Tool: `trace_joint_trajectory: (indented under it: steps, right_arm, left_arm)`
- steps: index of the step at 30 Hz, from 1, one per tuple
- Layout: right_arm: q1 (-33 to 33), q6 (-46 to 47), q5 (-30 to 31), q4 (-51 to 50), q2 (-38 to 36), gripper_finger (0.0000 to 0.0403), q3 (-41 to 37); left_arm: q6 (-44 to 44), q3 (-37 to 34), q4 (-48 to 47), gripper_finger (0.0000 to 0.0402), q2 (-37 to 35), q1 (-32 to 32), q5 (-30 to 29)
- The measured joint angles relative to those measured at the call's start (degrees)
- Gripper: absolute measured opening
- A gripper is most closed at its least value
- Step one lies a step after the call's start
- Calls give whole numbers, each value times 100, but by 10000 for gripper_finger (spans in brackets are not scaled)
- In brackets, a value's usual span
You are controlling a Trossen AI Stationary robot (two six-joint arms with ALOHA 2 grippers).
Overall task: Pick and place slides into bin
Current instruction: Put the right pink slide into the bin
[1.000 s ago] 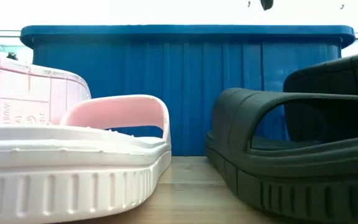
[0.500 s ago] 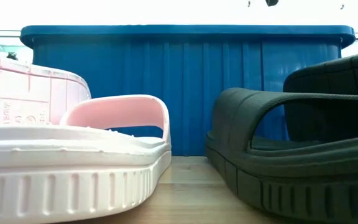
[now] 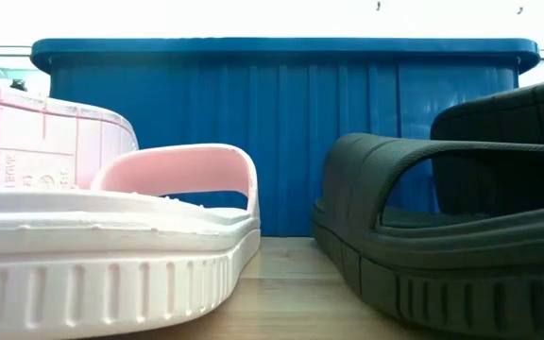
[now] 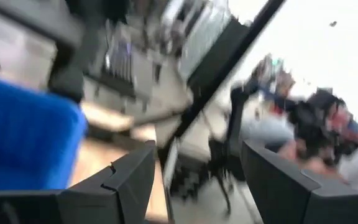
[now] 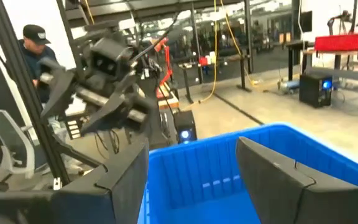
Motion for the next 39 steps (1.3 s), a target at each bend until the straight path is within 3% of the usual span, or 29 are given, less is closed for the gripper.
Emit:
trace_joint_trajectory:
  steps: [5,9,16,24,32,39]
  right_arm:
    - [0,-98,-1,-55,-172,233,-10]
    - [0,-99,-7,-189,-249,233,-32]
    - [-2,-151,-44,-335,-257,233,-64]
    - [-2,-158,-44,-442,-247,233,-64]
    - [-2,-160,-45,-466,-243,233,-64]
    - [-2,-158,-44,-490,-245,233,-66]
  left_arm:
    - [-12,1134,-2021,221,620,-460,-458]
    - [-141,1679,-2793,221,1056,-661,-546]
    - [-244,1827,-3042,221,1514,-974,-523]
    - [-642,1827,-4141,221,2006,-1299,-513]
    - [-504,1827,-4412,221,2646,-1520,-530]
    - [-262,1827,-4602,221,3255,-1563,-1141]
